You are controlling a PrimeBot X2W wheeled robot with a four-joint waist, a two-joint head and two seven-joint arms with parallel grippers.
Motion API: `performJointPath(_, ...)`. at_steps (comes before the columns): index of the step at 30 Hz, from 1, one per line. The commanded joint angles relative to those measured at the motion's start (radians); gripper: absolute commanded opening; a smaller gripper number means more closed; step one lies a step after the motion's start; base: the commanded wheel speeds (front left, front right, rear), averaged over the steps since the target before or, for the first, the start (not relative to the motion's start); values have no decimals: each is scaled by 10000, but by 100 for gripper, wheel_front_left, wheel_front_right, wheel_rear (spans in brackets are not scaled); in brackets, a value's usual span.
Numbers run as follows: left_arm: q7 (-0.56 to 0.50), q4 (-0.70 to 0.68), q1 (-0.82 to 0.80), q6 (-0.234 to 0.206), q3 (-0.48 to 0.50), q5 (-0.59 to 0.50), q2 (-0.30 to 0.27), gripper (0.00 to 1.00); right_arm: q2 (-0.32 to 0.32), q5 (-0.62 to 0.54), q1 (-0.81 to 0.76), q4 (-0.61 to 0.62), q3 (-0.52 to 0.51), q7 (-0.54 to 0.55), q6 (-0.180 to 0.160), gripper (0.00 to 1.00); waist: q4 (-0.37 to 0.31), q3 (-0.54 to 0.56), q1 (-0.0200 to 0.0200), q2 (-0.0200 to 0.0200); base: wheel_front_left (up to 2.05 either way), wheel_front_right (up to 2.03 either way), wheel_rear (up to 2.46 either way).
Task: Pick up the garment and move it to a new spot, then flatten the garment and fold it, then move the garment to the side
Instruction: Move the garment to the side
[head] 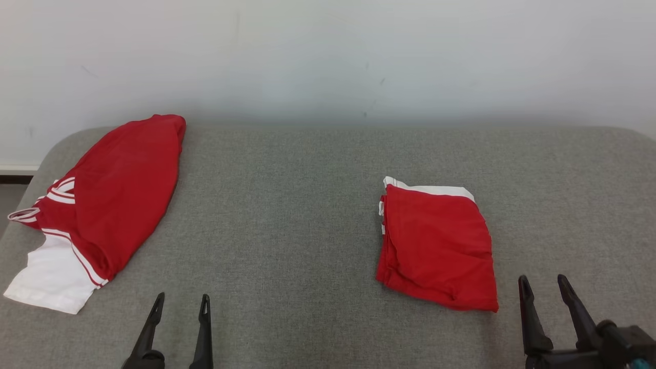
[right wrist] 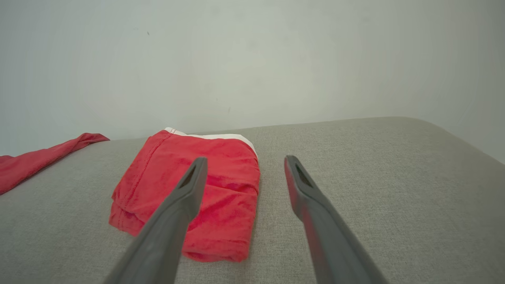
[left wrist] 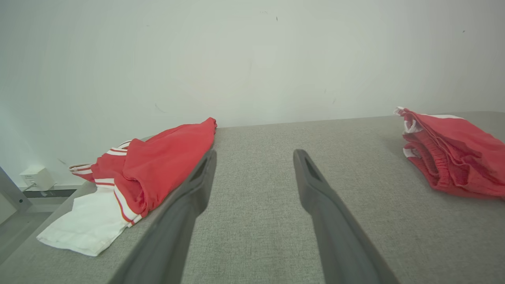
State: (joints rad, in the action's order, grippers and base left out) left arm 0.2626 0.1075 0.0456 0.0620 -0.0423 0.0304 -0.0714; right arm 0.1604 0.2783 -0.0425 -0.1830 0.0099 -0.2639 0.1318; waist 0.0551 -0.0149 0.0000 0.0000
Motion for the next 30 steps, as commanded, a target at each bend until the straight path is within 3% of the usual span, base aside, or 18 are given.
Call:
performJointPath(1,33,-72,-37,-18,-35,-51,19,100,83,-61,317,-156,50,12,-20,100,44,-108,0,0,0,0,0)
performJointPath(10,33,-67,-512,-59,-381,33,114,100,643,44,2523,-1934,197,668,-20,100,604,-704,0,0,0,0,0)
performJointPath(17,33,17,-779,-87,-600,152,162,100,1032,215,4041,-4073,429,1149,-20,100,1127,-1079,0,0,0,0,0)
performJointPath(24,33,89,-963,-145,-727,188,182,100,1020,510,5035,-6147,639,1442,-20,100,1419,-1262,0,0,0,0,0)
performJointPath(30,33,54,-1000,-168,-728,226,195,100,851,734,5269,-7127,873,1332,-20,100,1420,-1331,0,0,0,0,0)
